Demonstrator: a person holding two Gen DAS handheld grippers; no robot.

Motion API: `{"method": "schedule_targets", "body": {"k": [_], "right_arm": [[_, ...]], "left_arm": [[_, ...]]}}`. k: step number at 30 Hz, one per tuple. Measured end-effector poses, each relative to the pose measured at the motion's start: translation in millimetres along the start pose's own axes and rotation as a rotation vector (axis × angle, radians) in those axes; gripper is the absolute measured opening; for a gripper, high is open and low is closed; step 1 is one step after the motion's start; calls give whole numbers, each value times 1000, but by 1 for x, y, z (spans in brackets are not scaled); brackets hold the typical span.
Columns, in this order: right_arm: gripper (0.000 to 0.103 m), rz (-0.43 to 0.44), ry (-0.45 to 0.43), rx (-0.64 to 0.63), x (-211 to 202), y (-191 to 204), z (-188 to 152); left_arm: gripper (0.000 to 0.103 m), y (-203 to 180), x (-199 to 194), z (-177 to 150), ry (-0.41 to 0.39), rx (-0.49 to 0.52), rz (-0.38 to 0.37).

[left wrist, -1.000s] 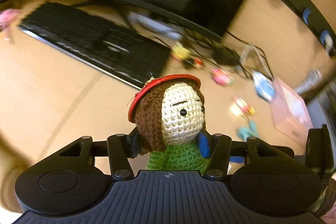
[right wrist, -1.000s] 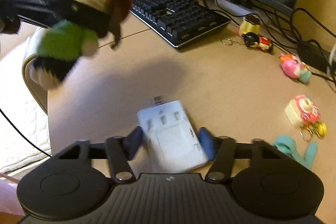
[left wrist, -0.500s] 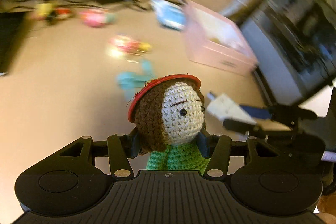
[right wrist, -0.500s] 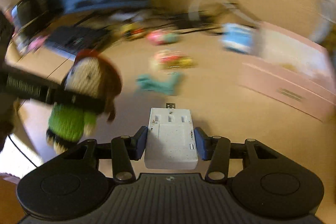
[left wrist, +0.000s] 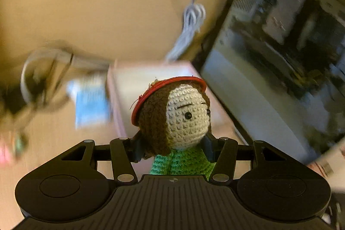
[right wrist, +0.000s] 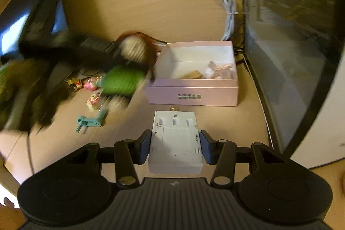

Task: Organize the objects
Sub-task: 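Lower the crochet doll into the pink box and open the left tool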

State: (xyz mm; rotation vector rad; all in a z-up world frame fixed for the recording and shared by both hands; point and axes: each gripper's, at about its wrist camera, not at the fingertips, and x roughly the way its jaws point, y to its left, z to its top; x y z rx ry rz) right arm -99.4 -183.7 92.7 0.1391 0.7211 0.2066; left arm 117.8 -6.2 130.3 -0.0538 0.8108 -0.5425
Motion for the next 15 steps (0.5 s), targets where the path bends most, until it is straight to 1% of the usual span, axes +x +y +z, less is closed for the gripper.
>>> {"method": "schedule_targets", "body": {"k": [2,3,6,8,11,13,15], "right_arm": [[47,4,-4,19,1,-8,-2],[47,10,-6,27,2,-9,-3],[47,27,4,50,3,-16,-6],[47,28,18,49,6,-17,-9],[47,23,31,35,8,-17,-15],[47,19,35,38,11,-22,-17],[47,18,44,59,16,-29,-17]], "left_arm": [[58,2,25,29,-21,-20,13],[59,6,40,42,-16,-36,16],[59,12,81,62,12,-76,56],[59,16,108,65,43,-67,111],[59,19,140,60,132,-14,171],[60,18,148,56,157,30,181],[60,19,148,55,150,48,172]]}}
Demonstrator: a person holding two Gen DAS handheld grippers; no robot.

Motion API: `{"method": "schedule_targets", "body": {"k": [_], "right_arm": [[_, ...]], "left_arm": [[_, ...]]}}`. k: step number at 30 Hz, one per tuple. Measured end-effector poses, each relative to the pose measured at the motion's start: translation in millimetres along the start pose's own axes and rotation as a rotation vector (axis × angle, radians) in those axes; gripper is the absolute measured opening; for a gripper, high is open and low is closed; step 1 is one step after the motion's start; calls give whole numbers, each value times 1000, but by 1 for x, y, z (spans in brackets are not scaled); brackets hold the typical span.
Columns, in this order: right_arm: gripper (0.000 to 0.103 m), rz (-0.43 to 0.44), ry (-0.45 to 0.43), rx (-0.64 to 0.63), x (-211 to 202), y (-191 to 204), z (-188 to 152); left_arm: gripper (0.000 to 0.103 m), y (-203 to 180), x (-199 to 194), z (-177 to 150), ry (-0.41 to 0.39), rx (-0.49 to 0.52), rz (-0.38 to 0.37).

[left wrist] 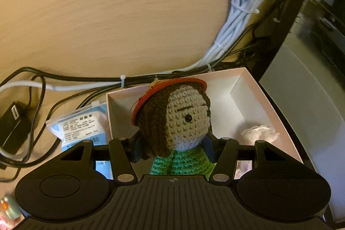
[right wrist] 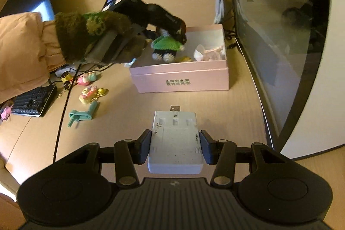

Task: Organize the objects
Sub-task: 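Lower the crochet doll into the pink box and open the left tool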

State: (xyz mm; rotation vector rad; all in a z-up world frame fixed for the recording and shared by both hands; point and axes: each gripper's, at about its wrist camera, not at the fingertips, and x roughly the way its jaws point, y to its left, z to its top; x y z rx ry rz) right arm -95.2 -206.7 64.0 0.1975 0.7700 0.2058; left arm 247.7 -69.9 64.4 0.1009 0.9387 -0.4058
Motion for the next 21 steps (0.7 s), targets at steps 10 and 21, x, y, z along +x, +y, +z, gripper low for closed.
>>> {"method": "schedule_targets", "body": {"k": [10,21], "right_arm": [[47,24,34,-23,22,5,11],[47,-9,87,-63,25,24,11]], "left_arm": [[60,6,-27,-12,-83,57,20],[61,-14,12,-22,-56,142,14]]}}
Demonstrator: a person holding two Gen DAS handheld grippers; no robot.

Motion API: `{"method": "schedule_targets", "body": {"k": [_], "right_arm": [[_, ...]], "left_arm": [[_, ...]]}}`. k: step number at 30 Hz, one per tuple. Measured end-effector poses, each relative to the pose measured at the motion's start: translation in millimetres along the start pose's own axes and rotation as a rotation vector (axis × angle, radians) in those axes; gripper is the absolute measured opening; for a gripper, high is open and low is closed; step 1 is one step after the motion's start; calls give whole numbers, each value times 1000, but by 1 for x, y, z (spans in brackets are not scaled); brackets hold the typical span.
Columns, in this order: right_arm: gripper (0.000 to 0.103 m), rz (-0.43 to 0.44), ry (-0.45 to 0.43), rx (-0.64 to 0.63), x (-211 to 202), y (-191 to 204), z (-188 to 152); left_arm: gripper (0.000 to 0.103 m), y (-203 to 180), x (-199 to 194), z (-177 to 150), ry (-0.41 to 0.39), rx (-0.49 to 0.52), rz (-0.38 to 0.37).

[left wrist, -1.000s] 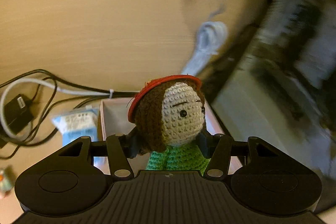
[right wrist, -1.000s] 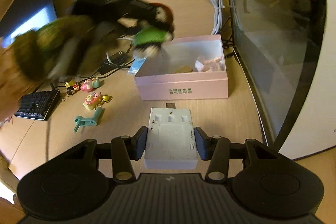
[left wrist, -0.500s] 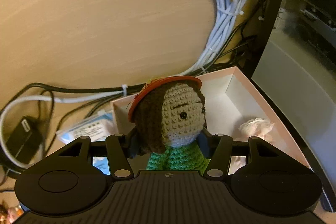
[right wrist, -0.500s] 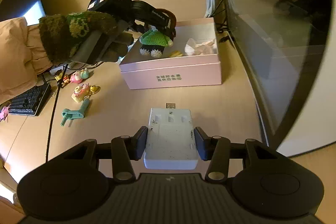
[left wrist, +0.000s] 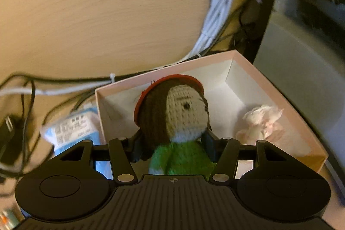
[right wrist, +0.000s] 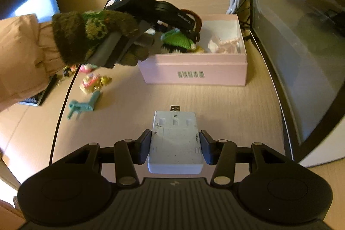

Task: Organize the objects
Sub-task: 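Lower the crochet doll into the pink box and open the left tool, then lower the white device into the pink box and open the right tool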

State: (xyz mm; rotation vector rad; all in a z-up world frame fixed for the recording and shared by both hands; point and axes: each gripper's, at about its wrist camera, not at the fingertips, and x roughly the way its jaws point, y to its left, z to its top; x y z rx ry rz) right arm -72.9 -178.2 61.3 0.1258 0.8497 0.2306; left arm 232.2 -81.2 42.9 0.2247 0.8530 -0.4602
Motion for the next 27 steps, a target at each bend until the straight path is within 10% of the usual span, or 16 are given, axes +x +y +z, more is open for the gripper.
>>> {"method": "schedule_targets", "body": {"k": [18,27], "right_arm": [[47,-28,-21,-19,2,11,23],[47,-47,-84,-5,-5,1,40]], "left_arm": [[56,0,-22,4,-59,86,19],[54,53,-129,-34,-265,-310,-99]]}}
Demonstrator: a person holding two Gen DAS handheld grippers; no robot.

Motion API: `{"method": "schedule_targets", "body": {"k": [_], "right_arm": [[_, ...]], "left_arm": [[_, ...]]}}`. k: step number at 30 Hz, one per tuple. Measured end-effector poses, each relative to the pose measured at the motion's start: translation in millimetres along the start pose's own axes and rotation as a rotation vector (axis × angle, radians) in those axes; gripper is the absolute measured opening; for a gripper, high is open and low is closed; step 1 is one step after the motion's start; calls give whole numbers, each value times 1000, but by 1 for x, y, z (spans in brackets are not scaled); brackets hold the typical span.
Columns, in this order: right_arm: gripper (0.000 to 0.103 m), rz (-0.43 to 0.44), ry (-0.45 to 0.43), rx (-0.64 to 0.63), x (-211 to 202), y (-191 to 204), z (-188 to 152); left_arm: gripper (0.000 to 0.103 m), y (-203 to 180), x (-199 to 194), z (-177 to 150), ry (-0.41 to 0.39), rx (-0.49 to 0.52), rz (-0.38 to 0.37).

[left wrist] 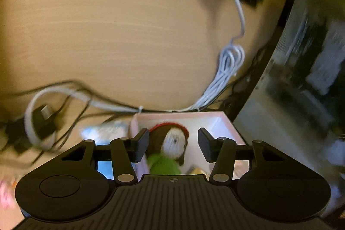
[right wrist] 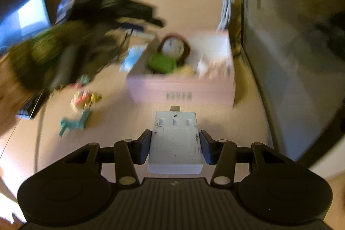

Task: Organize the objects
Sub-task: 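Lower the white device into the pink box and open the right tool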

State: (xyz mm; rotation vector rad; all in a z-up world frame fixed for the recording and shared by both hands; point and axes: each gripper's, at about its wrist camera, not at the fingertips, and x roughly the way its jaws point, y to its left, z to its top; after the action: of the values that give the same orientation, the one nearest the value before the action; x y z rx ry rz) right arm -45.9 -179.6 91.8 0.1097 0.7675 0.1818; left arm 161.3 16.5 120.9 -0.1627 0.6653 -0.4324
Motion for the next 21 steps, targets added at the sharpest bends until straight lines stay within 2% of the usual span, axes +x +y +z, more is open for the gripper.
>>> {"method": "schedule_targets", "body": {"k": [3,6,7,8,10,11,14,16,18,21], "right_arm": [[47,-43,-97,-29,6,3,36],[48,-103,-229,-67,27,5,78],[55,-127,-258,-78,40,5,93],[62,-144,-256,-79,52,4,105],[62,-167,-231,-37,74,2,123],[62,-151,-215,-13,80,1,126],[69,-92,-181,6,86,9,117],[69,-83,-151,-14,90,22,102],[69,-65,-112,-40,88,32,85],[69,-53,-79,-60,76,39,61]], "left_arm": [[55,17,-39,-28,15,-68,7],[54,36,-70,-66,53,-147,48],[55,43,-81,-80,64,-166,69],[54,49,-92,-92,76,-176,93],[54,64,-108,-112,104,-185,147],[54,71,-113,-119,118,-193,166],[54,97,-129,-133,135,-250,205],[54,107,-132,-128,116,-278,200],[54,110,-127,-115,94,-285,158],[54,104,-97,-83,77,-231,85]]}}
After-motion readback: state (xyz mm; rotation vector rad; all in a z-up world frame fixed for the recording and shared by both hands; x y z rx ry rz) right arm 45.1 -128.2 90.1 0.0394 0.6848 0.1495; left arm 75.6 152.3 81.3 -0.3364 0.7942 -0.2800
